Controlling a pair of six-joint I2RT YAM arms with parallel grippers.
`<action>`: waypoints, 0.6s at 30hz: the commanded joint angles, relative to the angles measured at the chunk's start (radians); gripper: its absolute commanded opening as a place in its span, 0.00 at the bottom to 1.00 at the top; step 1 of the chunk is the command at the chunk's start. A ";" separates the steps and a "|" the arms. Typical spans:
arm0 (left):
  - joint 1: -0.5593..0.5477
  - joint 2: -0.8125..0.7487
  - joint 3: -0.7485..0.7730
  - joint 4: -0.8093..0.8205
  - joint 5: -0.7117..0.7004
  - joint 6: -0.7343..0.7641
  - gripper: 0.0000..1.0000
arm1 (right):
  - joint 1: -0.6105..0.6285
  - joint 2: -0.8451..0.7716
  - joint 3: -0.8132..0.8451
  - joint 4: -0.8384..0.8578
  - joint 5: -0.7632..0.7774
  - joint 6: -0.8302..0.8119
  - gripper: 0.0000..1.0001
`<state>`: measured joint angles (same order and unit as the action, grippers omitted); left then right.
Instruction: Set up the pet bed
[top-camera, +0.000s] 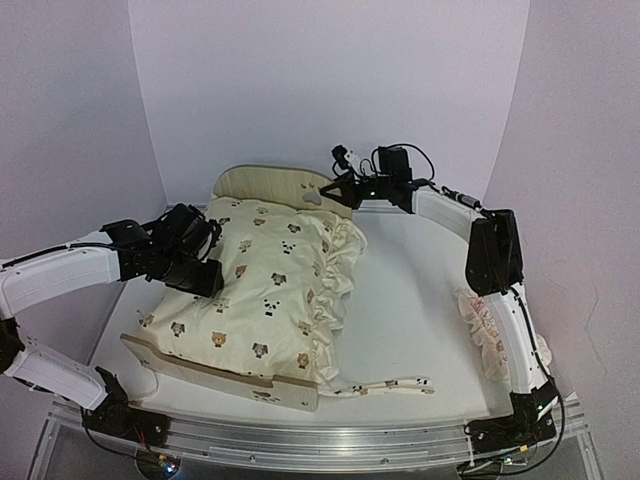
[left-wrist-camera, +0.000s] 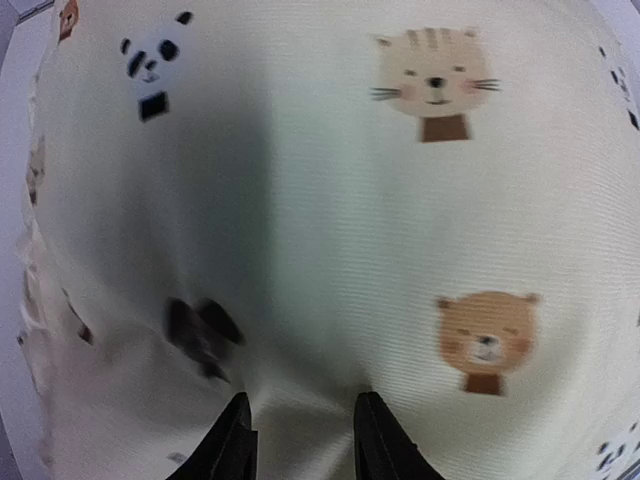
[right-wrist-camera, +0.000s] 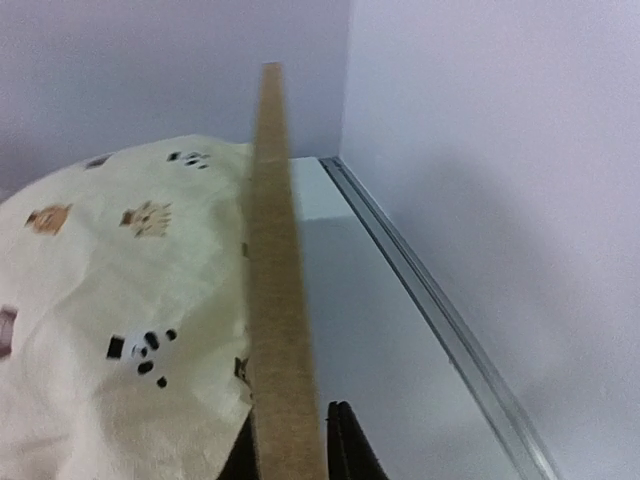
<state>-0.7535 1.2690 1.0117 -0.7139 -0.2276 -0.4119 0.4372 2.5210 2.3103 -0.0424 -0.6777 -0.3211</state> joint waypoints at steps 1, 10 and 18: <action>-0.003 -0.021 -0.001 0.021 0.027 -0.001 0.34 | -0.027 -0.043 -0.048 0.032 0.132 0.124 0.02; -0.003 -0.020 0.053 0.018 0.031 0.023 0.34 | -0.064 -0.304 -0.430 0.109 0.262 0.069 0.00; -0.003 -0.008 0.106 0.034 0.009 0.050 0.35 | -0.065 -0.675 -0.887 0.124 0.609 0.077 0.00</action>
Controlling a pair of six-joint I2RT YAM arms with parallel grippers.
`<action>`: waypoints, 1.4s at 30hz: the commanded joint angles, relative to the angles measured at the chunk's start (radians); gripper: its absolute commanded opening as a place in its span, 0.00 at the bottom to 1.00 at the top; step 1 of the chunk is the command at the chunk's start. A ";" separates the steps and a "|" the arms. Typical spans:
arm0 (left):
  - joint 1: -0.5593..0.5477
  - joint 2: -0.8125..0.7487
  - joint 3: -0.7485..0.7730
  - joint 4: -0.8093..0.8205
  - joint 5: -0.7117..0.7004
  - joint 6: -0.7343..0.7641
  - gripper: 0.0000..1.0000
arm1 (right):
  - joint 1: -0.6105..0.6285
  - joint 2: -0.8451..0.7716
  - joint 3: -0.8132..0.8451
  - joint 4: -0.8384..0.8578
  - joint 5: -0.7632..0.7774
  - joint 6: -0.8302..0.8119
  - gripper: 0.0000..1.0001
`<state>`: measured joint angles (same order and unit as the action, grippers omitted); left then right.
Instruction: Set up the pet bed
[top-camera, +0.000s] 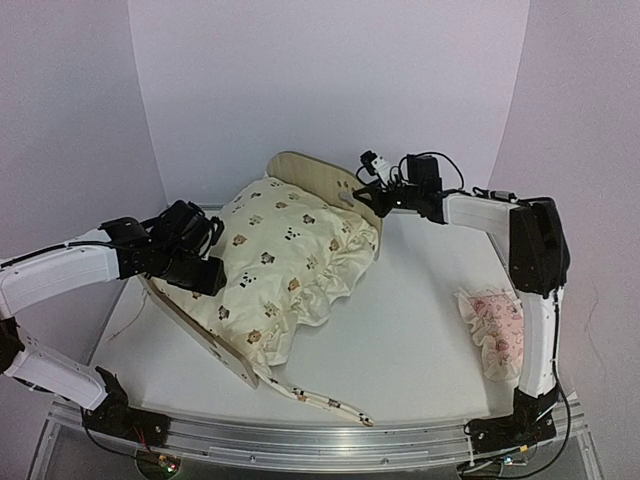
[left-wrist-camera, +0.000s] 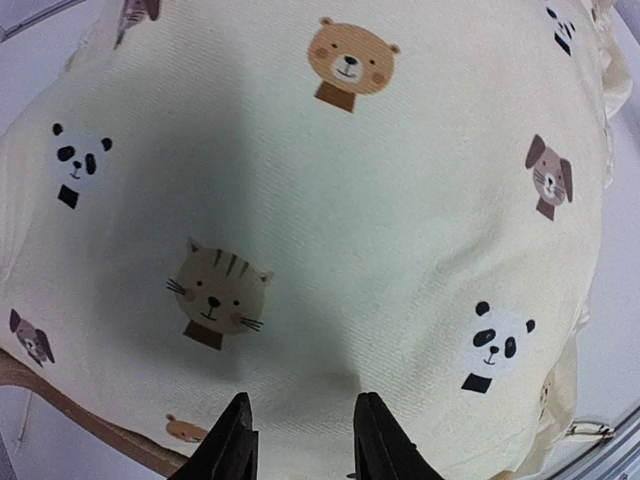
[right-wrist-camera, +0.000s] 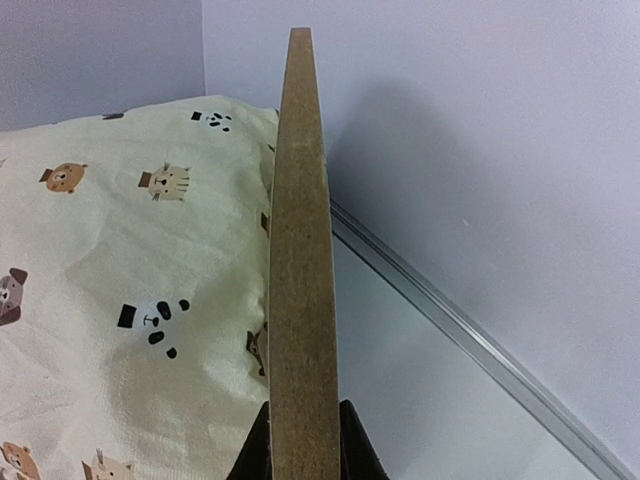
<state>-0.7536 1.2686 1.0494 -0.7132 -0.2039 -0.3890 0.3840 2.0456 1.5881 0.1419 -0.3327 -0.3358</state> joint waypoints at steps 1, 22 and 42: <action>-0.003 -0.004 0.072 0.037 -0.019 0.028 0.35 | -0.011 -0.241 -0.215 -0.068 0.312 0.111 0.00; 0.002 -0.033 0.059 0.169 -0.053 0.001 1.00 | 0.068 -0.946 -0.683 -0.690 0.869 0.697 0.00; 0.002 -0.065 -0.107 0.318 0.089 -0.014 0.83 | 0.078 -0.891 -0.346 -0.898 0.703 0.652 0.82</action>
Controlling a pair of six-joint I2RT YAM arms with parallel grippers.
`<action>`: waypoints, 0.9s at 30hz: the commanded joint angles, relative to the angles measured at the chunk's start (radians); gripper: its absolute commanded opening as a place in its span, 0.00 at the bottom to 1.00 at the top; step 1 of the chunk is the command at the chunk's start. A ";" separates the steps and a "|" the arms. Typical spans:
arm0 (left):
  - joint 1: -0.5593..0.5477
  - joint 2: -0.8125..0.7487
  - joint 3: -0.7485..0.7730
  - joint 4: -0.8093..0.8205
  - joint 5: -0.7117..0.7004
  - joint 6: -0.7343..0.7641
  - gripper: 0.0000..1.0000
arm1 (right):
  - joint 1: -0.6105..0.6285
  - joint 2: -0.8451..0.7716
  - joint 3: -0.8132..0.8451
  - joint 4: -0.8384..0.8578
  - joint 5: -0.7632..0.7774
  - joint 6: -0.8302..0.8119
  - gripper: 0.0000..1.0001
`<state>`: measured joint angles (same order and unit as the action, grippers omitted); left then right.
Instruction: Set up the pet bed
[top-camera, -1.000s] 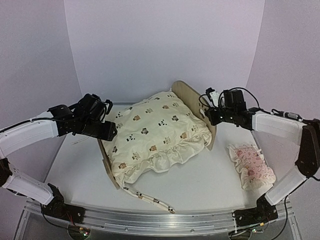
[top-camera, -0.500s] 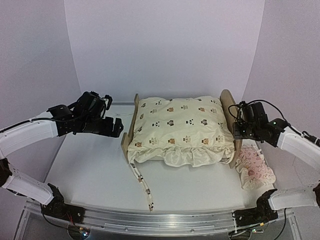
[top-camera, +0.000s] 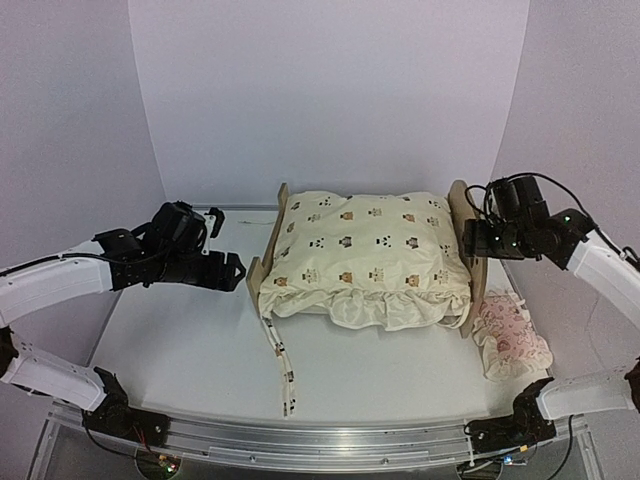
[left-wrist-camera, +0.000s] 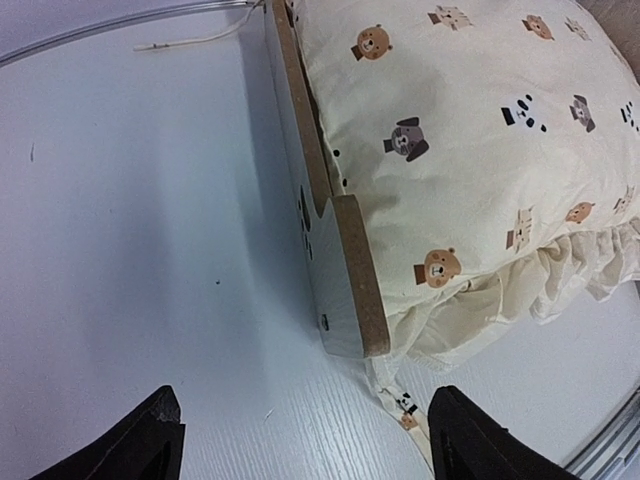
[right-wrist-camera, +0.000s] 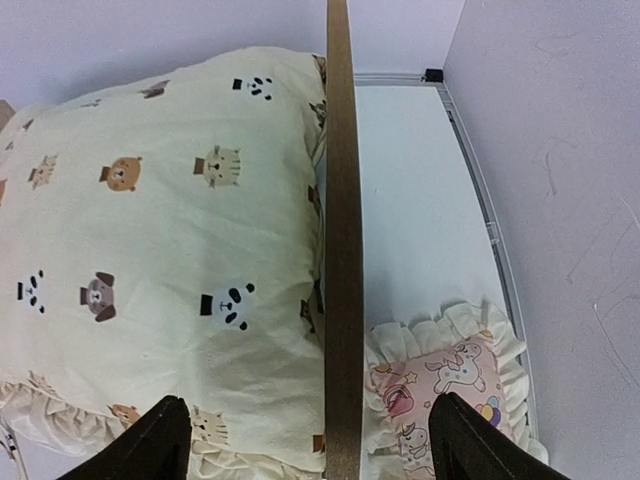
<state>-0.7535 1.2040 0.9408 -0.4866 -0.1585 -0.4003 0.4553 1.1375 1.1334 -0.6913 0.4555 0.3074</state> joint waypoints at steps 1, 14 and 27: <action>0.001 0.005 0.001 0.096 0.043 -0.004 0.83 | 0.019 0.033 0.136 -0.067 -0.136 0.017 0.81; 0.002 -0.103 -0.082 0.085 -0.072 -0.048 0.81 | 0.573 0.736 0.728 -0.084 -0.170 -0.182 0.78; 0.002 -0.258 -0.178 0.032 -0.103 -0.114 0.78 | 0.619 1.191 1.176 -0.109 -0.189 -0.322 0.76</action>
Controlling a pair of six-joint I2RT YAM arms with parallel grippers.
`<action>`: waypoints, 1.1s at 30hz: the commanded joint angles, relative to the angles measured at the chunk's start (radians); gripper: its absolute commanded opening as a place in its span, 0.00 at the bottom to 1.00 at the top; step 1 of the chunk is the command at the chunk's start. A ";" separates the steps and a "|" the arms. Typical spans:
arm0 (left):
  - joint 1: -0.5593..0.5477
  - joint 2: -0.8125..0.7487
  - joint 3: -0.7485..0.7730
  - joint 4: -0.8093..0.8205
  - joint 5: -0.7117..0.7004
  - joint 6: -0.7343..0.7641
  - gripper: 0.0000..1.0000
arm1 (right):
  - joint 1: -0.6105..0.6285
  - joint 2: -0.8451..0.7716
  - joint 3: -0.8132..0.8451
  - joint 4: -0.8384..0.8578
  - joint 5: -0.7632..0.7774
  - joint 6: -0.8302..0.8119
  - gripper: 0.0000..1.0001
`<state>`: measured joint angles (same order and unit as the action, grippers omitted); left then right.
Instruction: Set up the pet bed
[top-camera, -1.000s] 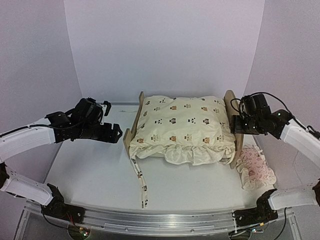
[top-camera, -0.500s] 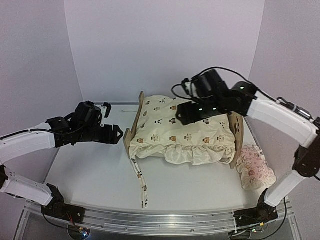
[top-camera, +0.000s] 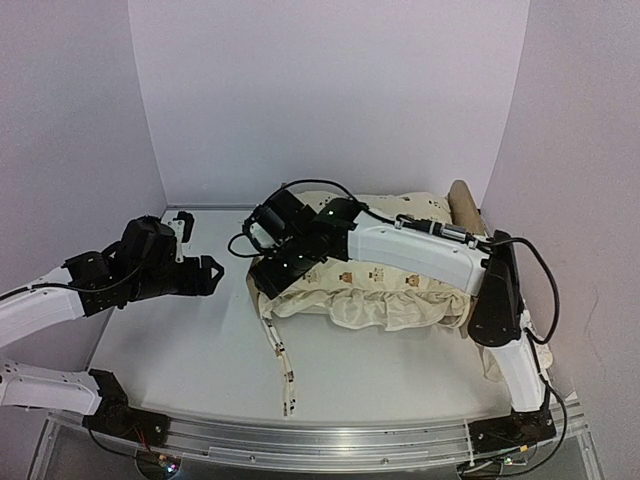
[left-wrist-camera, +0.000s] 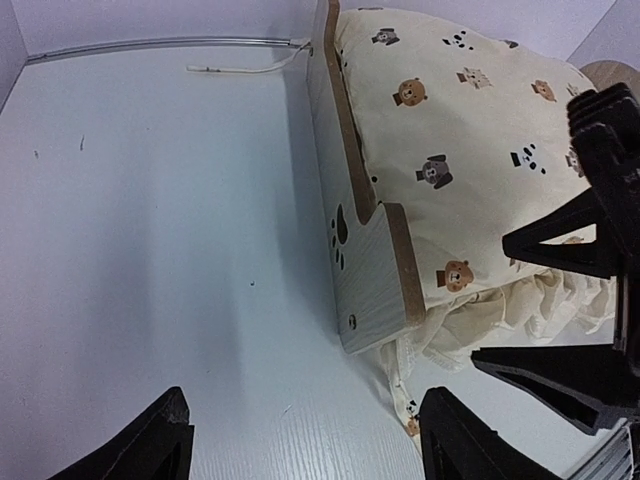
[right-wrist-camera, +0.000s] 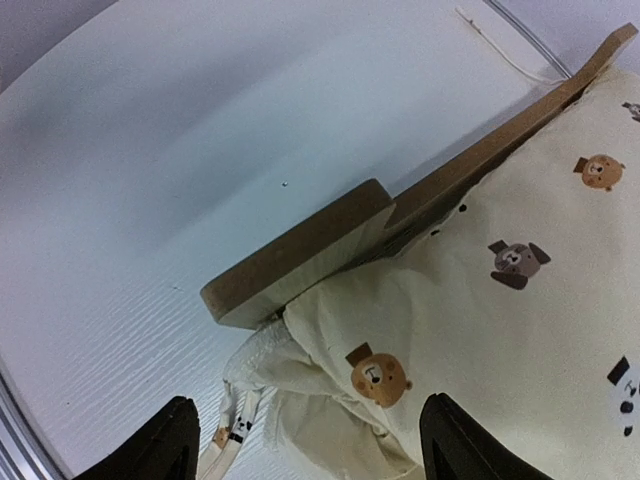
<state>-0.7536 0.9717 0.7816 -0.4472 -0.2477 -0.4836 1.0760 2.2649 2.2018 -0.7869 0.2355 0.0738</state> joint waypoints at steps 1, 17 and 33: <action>0.002 -0.025 -0.019 -0.010 -0.012 -0.032 0.78 | -0.002 0.083 0.119 -0.015 0.046 -0.107 0.77; 0.002 -0.023 -0.013 -0.011 -0.002 -0.030 0.76 | -0.005 0.190 0.112 -0.009 0.125 -0.211 0.51; 0.002 -0.019 -0.015 0.036 0.074 0.023 0.74 | -0.029 0.094 0.014 0.085 0.183 -0.233 0.00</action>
<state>-0.7536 0.9611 0.7677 -0.4532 -0.2341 -0.4986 1.0590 2.4498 2.2678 -0.7492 0.3900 -0.1566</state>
